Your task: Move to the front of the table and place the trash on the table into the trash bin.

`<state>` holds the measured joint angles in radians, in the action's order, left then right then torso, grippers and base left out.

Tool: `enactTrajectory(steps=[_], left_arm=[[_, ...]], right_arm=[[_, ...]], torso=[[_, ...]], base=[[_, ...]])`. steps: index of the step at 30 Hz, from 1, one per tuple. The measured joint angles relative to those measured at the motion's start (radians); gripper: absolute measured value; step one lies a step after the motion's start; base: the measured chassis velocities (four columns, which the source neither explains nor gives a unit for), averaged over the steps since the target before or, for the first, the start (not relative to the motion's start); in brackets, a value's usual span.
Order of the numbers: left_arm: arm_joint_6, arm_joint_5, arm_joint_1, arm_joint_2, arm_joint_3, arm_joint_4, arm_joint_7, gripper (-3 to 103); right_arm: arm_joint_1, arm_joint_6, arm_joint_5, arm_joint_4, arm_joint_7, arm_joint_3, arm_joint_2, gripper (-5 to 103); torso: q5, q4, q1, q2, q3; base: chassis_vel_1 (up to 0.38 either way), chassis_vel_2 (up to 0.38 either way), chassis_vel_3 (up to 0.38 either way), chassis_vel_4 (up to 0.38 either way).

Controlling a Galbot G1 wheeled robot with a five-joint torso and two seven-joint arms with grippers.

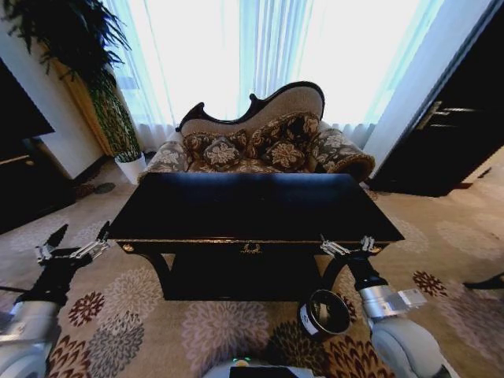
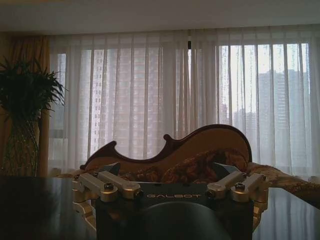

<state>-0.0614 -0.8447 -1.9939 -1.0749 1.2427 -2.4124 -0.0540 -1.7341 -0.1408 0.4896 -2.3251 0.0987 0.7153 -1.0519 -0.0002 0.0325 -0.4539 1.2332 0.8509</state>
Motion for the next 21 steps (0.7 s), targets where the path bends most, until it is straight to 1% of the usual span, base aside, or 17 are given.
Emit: enactTrajectory(steps=[15,21], left_arm=[[0.0,0.0,0.0,0.0,0.0,0.0,0.0,100],[0.0,0.0,0.0,0.0,0.0,0.0,0.0,100]], right_arm=[[0.0,0.0,0.0,0.0,0.0,0.0,0.0,100],[0.0,0.0,0.0,0.0,0.0,0.0,0.0,100]], torso=[[0.0,0.0,0.0,0.0,0.0],[-0.0001,0.0,0.0,0.0,0.0]], base=[[0.06,-0.055,-0.054,0.058],[0.09,-0.082,-0.093,0.079]])
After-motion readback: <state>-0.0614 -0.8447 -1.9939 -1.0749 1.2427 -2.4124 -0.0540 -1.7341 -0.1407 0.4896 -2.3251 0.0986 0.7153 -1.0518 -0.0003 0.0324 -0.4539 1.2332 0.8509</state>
